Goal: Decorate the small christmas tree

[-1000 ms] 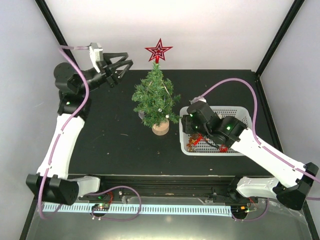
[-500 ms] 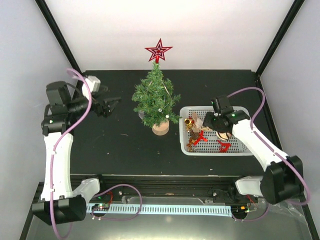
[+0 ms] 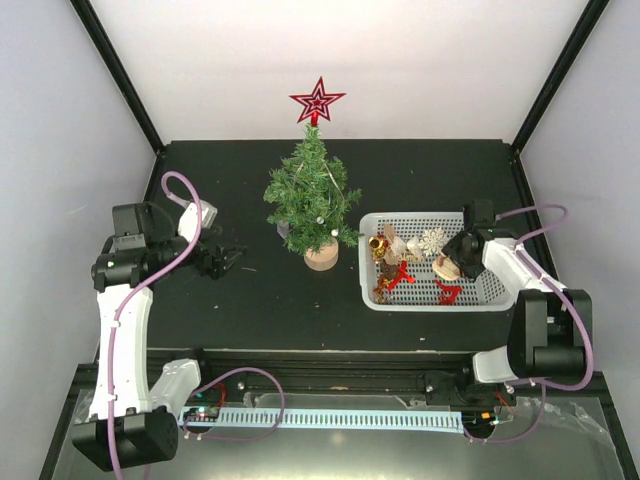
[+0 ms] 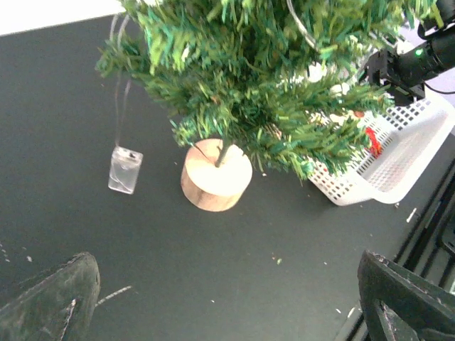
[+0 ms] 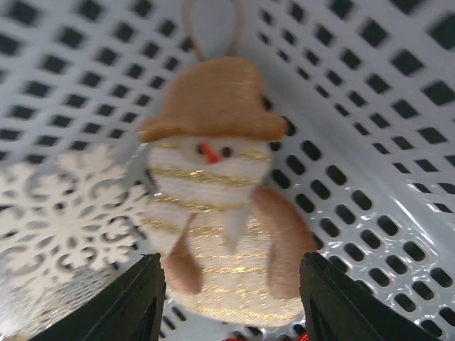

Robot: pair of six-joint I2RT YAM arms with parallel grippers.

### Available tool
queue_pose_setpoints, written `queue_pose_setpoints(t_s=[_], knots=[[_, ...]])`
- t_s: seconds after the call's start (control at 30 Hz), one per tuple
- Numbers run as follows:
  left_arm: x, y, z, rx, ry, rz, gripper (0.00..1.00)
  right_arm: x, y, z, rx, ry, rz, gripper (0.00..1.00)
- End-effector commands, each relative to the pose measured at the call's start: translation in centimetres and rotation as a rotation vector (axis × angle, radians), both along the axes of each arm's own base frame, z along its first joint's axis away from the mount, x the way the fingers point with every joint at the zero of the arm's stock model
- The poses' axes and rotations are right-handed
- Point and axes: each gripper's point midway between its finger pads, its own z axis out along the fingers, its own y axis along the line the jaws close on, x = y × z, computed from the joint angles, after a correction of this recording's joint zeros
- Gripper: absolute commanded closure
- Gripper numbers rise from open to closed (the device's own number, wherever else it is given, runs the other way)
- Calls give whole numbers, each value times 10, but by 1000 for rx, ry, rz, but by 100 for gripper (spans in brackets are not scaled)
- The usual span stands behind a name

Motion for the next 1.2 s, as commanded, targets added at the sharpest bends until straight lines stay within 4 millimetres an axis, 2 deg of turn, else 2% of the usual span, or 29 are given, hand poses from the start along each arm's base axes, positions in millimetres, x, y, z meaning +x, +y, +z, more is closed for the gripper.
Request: queue_pose_setpoints(t_s=[0.0,0.13,0.2,0.37,0.5,0.6,0.67,0.77,0.97,1.17], knots=[[-14,-7,-12,-33,43,-50,1,10,-9,-7,84,-41,-103,47],[-12,-6,-12,-36,40,-48,1,17,-14,-16,103,-36,-114,50],[-11,-6,-12,-37,39,-45,1,23,-10,-17,136,-38,-101,52],[-7,-3,-15,-34,46,-24,1,38,8,-1,210,-126,-31,53],[-6,-3,-19,-35,46,-31,1,48,26,21,152,-161,107,51],[-5,-4,-21,-39,52,-40,1,53,38,28,109,-154,198,46],[-5,-4,-21,-41,50,-43,1,54,38,23,88,-115,222,43],[-6,-5,-20,-40,47,-47,1,57,50,12,114,-91,290,30],[-6,-5,-20,-41,49,-48,1,52,56,-19,55,36,368,29],[-7,-6,-20,-45,45,-57,1,47,49,-26,7,59,358,30]])
